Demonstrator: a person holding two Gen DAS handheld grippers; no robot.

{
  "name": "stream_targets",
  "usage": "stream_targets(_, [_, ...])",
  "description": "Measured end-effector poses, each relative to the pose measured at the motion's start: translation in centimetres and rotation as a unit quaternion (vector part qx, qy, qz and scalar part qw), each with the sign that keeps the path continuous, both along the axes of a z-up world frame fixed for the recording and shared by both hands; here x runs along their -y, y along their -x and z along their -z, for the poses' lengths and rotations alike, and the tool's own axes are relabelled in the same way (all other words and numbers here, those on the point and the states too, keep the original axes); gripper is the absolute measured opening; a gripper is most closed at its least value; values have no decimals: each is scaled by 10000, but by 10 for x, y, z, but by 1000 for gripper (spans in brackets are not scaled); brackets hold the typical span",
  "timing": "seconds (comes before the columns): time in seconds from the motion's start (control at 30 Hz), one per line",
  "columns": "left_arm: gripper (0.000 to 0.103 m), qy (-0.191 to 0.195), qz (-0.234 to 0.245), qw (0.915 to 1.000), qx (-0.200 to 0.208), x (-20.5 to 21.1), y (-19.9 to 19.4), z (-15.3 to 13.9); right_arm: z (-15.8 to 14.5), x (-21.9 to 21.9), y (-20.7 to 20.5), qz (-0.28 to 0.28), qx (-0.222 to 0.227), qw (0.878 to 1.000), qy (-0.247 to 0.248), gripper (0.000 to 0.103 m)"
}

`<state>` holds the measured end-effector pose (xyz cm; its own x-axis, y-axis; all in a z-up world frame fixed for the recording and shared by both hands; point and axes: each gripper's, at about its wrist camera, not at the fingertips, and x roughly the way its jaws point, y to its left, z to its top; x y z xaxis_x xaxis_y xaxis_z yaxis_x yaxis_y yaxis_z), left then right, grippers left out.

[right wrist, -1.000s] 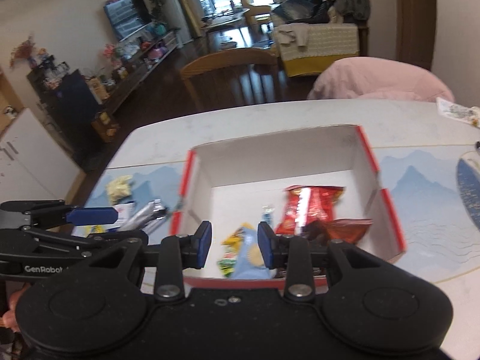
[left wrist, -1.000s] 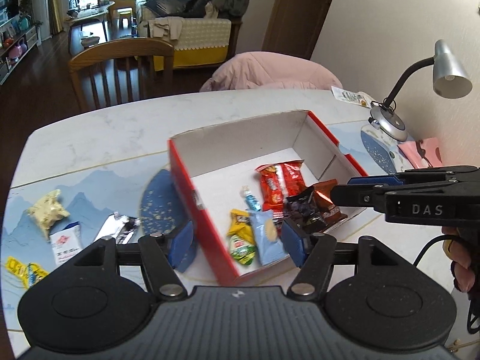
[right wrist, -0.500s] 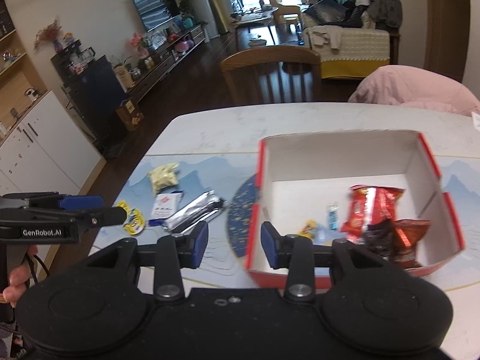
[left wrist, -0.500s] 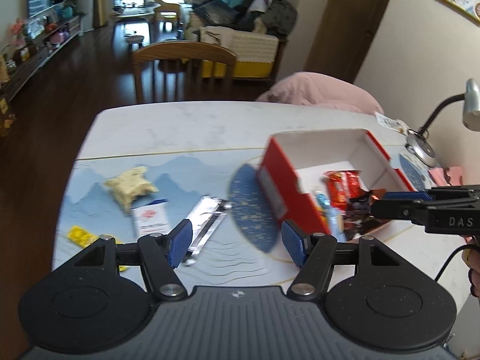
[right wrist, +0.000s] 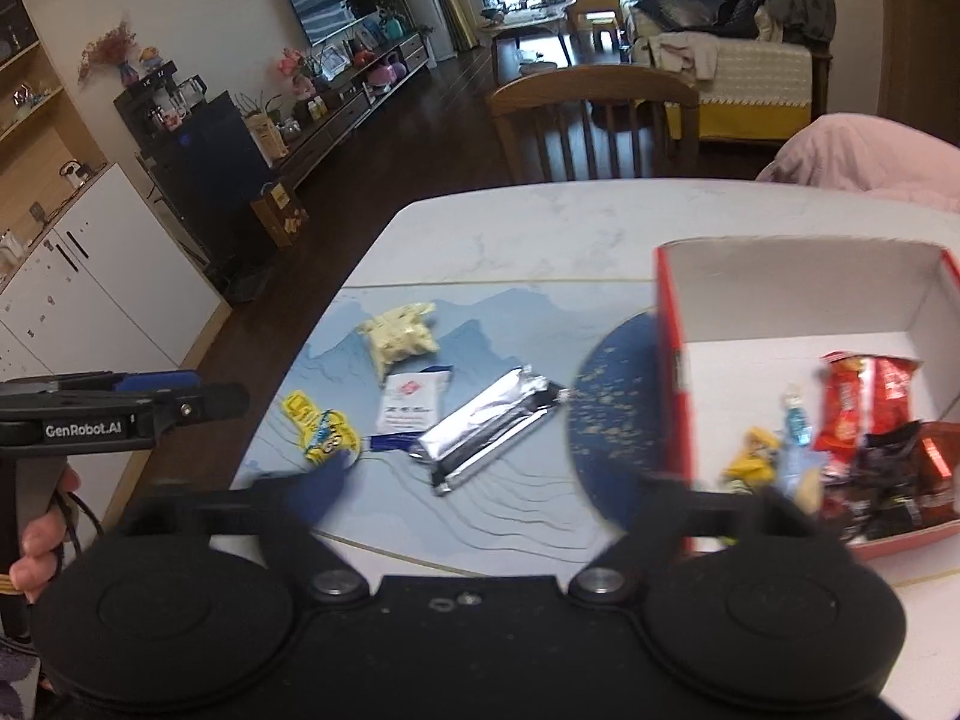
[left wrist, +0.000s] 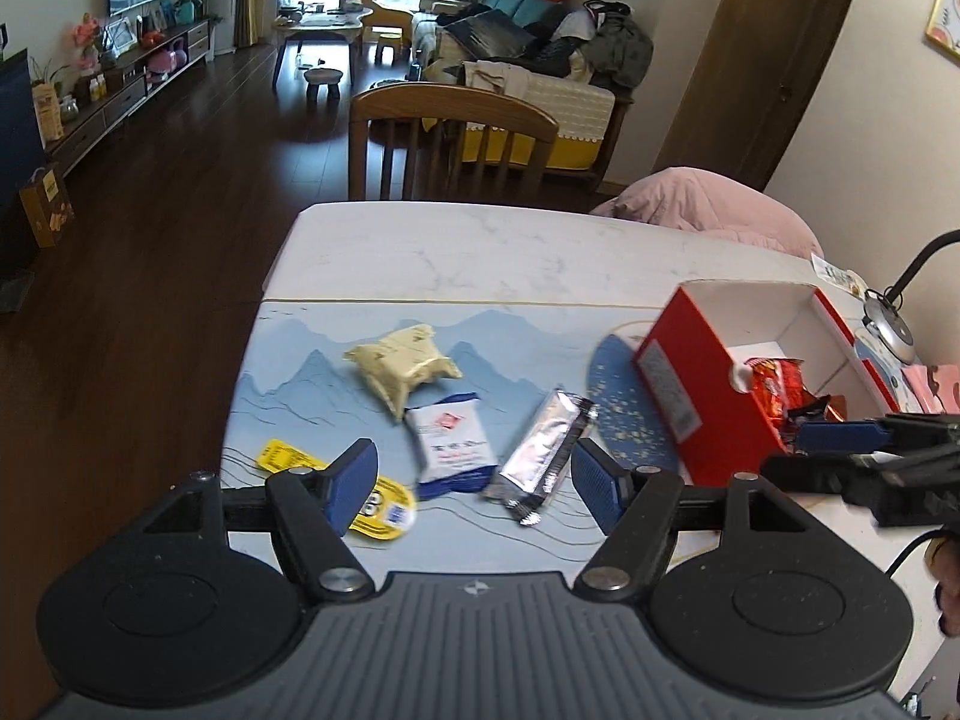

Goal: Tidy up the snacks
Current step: 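Move both tools back from the shoebox toward the remaining snacks, then grasp cream crinkled packet with left tool while right tool grasps silver foil bar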

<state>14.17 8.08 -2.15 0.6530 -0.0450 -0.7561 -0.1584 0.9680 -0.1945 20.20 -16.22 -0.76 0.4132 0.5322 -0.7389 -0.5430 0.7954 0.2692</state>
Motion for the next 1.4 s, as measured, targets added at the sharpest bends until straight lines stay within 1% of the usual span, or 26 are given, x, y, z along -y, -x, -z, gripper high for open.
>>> stream_targets(0.17, [71,-18,58,10000,-36,-24,-12,10,10,-25,-2,101,-5,9998,192,102])
stream_targets(0.27, [71,-75,215,9997,-36,-35,-27,14,15,-34,-8,410,47,9988,250,103])
stream_targets(0.33, [71,-128,391,9991,-43,-41,-41,18,20,-43,-17,633,-124,9974,330,103])
stream_targets(0.4, [71,-171,640,9978,-90,-45,-57,23,25,-49,-26,734,-329,9963,291,103])
stream_targets(0.43, [71,-227,747,9969,-103,-46,-64,25,29,-51,-31,804,-363,9957,288,103])
stream_targets(0.53, [71,-464,1224,9913,-148,-45,-83,33,38,-60,-41,974,-384,9937,407,102])
stream_targets(0.6, [71,-590,1448,9875,-199,-44,-96,41,45,-66,-47,1197,-359,9908,523,102])
stream_targets(0.7, [71,-674,1730,9821,-324,-44,-113,53,55,-74,-55,1525,-301,9854,697,100])
stream_targets(0.77, [71,-723,1859,9788,-460,-43,-123,62,63,-80,-64,1601,-398,9829,814,100])
stream_targets(0.87, [71,-778,1928,9761,-642,-44,-139,78,77,-87,-76,1755,-616,9783,910,100])
stream_targets(0.97, [71,-755,1999,9743,-712,-45,-150,88,89,-95,-84,1898,-754,9738,997,98])
stream_targets(1.07, [71,-713,2105,9717,-796,-42,-159,97,98,-102,-89,1958,-809,9710,1107,96])
stream_targets(1.13, [71,-765,2118,9706,-847,-41,-164,102,102,-106,-93,2017,-852,9685,1183,91])
stream_targets(1.2, [71,-738,2104,9708,-881,-43,-170,106,107,-106,-97,2129,-937,9653,1186,90])
stream_targets(1.3, [71,-561,2075,9718,-968,-48,-177,113,114,-107,-101,2302,-1089,9597,1191,88])
stream_targets(1.4, [71,-595,2045,9716,-1029,-49,-181,120,120,-112,-102,2273,-1139,9584,1301,84])
